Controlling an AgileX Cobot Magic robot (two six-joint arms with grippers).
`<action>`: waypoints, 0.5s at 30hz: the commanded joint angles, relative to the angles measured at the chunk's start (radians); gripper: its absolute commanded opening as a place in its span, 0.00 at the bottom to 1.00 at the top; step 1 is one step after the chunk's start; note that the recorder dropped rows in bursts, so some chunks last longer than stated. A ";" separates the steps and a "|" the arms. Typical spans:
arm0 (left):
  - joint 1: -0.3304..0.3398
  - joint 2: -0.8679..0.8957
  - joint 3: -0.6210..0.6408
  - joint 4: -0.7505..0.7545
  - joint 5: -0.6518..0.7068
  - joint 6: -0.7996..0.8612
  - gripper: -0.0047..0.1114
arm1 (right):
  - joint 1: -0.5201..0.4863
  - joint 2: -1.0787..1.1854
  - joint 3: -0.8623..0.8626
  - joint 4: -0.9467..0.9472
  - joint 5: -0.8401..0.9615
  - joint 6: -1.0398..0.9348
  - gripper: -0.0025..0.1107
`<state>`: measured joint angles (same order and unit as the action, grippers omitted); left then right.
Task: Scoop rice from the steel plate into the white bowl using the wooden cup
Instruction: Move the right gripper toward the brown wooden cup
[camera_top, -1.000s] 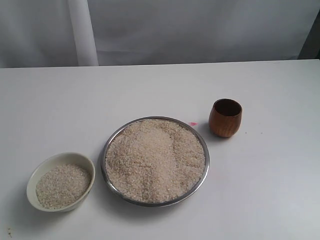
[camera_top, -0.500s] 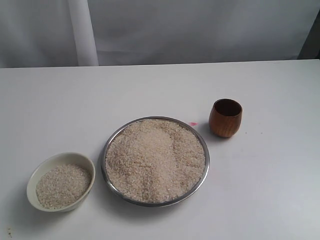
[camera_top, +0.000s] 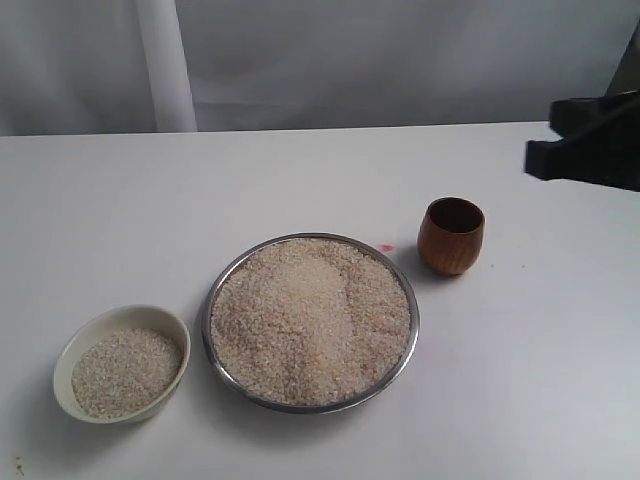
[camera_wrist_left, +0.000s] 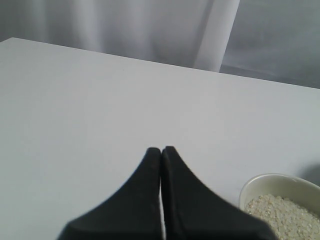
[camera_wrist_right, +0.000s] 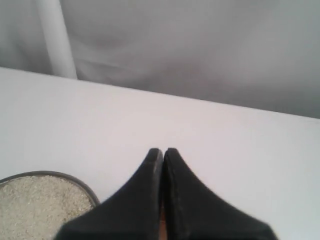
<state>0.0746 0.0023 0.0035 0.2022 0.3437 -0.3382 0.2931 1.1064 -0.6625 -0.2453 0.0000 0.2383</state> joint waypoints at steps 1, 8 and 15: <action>-0.005 -0.002 -0.004 -0.006 -0.006 -0.001 0.04 | 0.041 0.156 -0.031 -0.017 -0.108 -0.003 0.02; -0.005 -0.002 -0.004 -0.006 -0.006 -0.001 0.04 | 0.046 0.347 0.010 -0.017 -0.358 -0.003 0.02; -0.005 -0.002 -0.004 -0.006 -0.006 -0.001 0.04 | 0.046 0.462 0.169 0.098 -0.702 -0.106 0.02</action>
<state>0.0746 0.0023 0.0035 0.2022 0.3437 -0.3382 0.3375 1.5382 -0.5461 -0.2240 -0.5699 0.1997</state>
